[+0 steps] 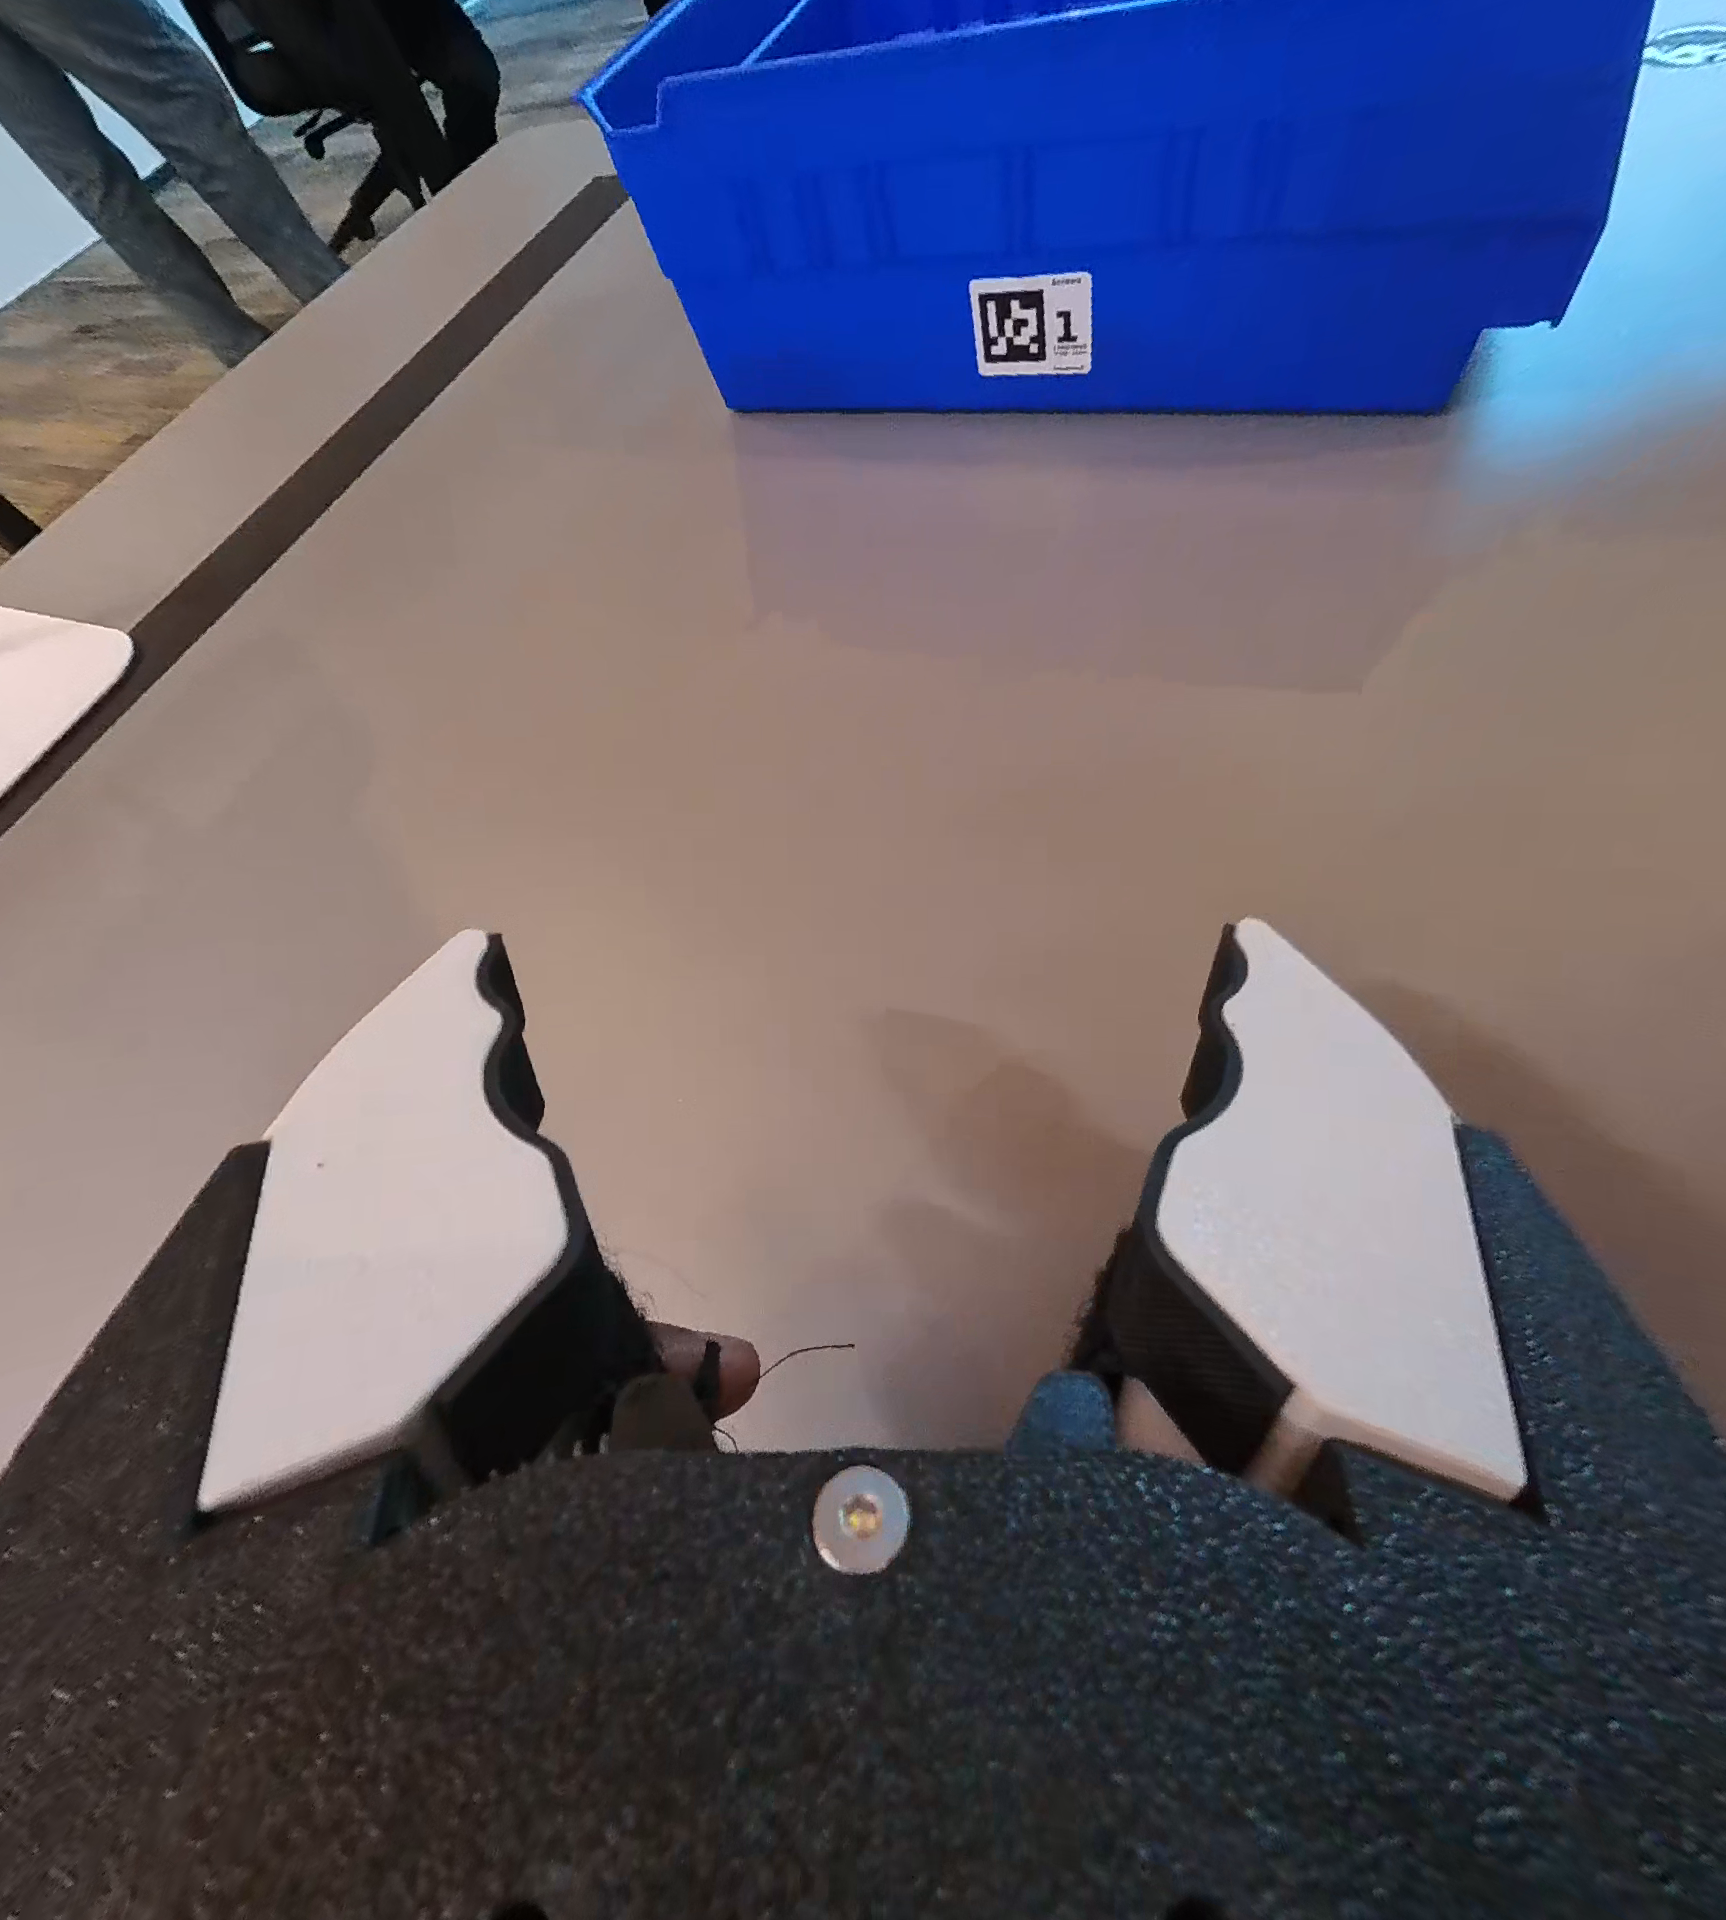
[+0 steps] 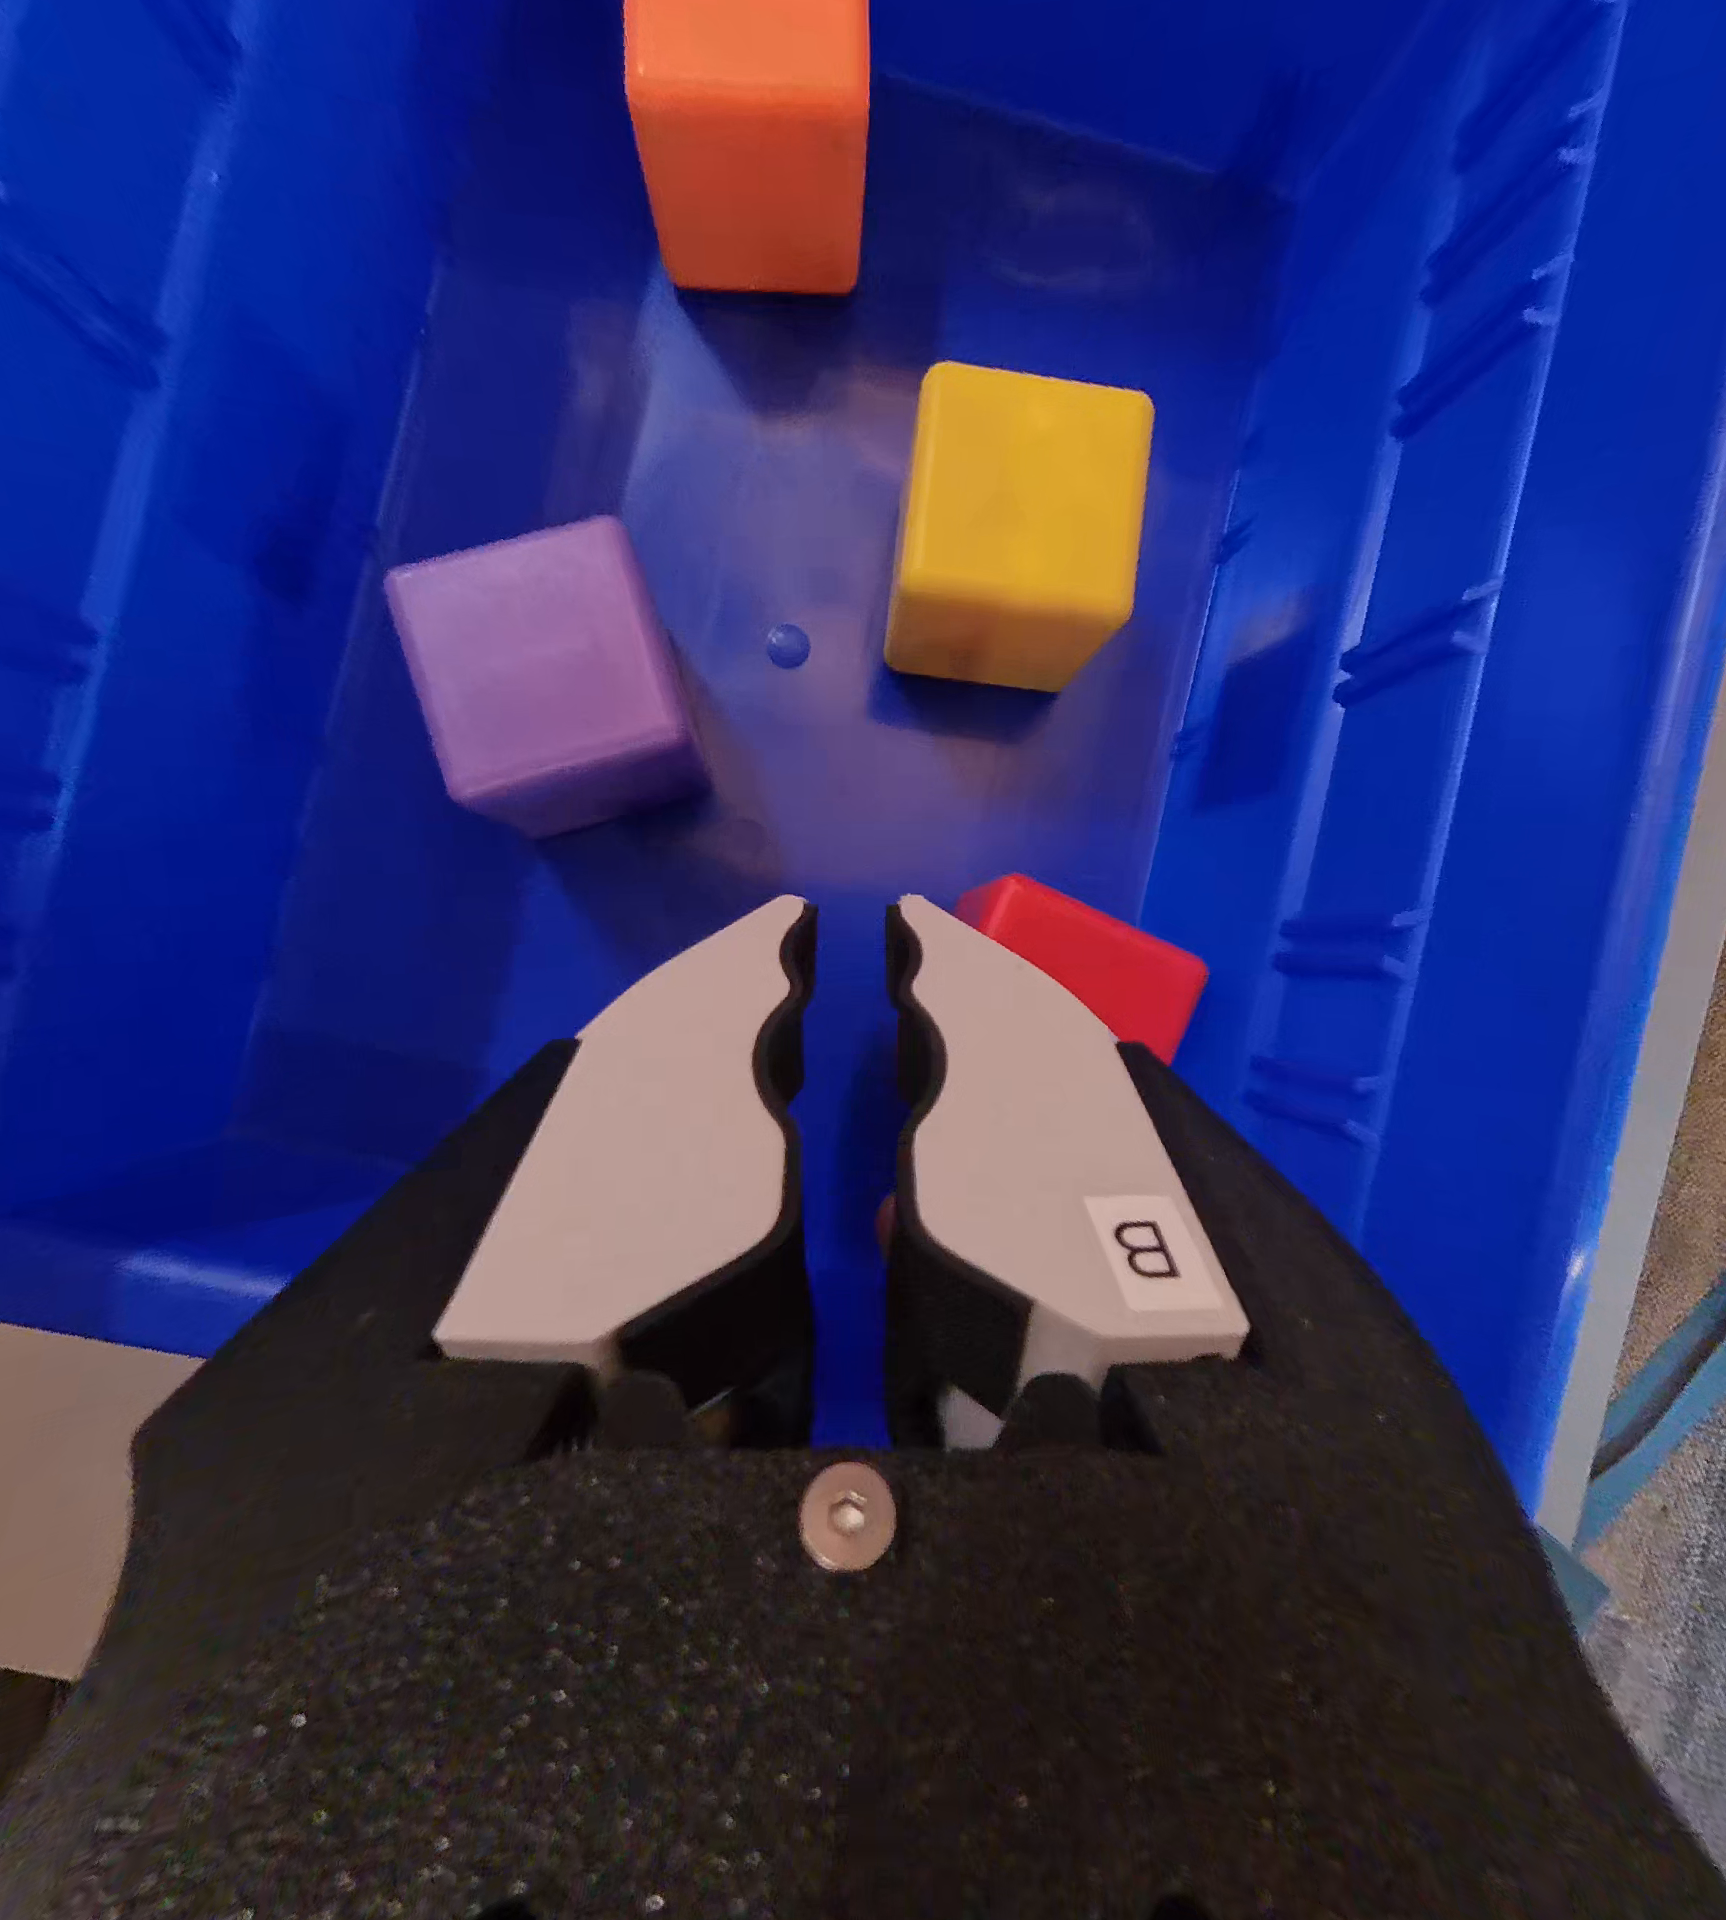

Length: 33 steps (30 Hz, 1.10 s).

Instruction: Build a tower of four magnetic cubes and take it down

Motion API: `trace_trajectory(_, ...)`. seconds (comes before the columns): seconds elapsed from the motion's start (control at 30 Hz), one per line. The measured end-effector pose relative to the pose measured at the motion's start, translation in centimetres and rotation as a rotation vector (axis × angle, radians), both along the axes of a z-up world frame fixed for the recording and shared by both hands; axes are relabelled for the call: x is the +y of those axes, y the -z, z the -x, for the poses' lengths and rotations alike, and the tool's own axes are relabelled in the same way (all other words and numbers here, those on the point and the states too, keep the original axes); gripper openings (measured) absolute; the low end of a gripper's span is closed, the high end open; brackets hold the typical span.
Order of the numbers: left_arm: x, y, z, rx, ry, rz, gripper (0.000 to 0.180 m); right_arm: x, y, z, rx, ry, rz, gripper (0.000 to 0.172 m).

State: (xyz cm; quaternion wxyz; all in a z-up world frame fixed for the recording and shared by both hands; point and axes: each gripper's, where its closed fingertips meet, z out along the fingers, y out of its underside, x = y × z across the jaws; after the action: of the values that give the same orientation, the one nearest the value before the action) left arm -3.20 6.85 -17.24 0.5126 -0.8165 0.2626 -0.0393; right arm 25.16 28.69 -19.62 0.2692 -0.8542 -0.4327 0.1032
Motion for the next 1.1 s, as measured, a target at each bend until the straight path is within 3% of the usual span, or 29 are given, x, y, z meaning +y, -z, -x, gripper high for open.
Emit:
trace_trajectory(0.33, 0.1, 0.1, 0.2, 0.007, -0.01, 0.003, 0.123, -0.4, -2.4, 1.2, 0.061, -0.036, -0.085, 0.022)
trace_trajectory(0.43, 0.1, 0.2, 0.3, 0.016, -0.017, 0.005, 0.123, -0.5, -3.6, 1.6, 0.082, -0.034, -0.129, 0.04)
trace_trajectory(0.57, 0.2, -0.6, 1.0, 0.032, -0.056, -0.017, 0.126, -0.4, -5.8, 2.6, 0.159, -0.011, -0.195, 0.08)
trace_trajectory(0.73, -0.6, -6.3, 3.9, -0.057, -0.266, -0.14, 0.146, -0.4, -9.7, 4.9, 0.319, 0.037, -0.31, 0.148)
trace_trajectory(0.87, -3.8, -11.1, 7.1, -0.072, -0.423, -0.243, 0.147, -0.5, -11.8, 5.1, 0.314, 0.087, -0.434, 0.148)
trace_trajectory(1.1, -12.1, -16.2, 14.9, -0.006, -0.817, -0.364, 0.148, -2.6, -15.4, 4.5, 0.408, 0.182, -0.53, 0.148)
